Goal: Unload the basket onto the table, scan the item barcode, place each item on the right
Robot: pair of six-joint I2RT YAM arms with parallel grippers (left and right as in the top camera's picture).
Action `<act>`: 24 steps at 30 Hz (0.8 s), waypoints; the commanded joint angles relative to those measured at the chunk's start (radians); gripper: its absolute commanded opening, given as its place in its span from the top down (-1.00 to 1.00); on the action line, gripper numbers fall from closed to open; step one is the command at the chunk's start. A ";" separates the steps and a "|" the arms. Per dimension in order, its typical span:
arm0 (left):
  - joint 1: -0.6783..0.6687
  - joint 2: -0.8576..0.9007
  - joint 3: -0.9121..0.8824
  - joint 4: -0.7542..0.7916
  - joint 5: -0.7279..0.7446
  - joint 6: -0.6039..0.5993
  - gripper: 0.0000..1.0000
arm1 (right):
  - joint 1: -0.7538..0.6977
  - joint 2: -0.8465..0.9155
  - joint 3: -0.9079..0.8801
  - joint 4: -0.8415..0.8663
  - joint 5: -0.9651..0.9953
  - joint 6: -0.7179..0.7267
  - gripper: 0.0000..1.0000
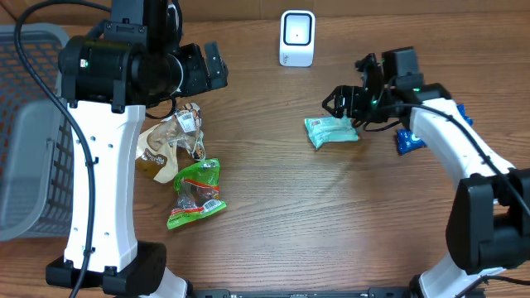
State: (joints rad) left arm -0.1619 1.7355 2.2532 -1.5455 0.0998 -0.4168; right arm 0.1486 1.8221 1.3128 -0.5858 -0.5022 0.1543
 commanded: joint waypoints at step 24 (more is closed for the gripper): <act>-0.002 0.004 0.007 0.002 -0.006 -0.002 -1.00 | 0.006 0.205 -0.078 0.019 0.142 0.064 -0.62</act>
State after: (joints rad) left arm -0.1619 1.7355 2.2532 -1.5455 0.0998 -0.4168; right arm 0.1509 1.9881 1.2499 -0.5209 -0.3595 0.1410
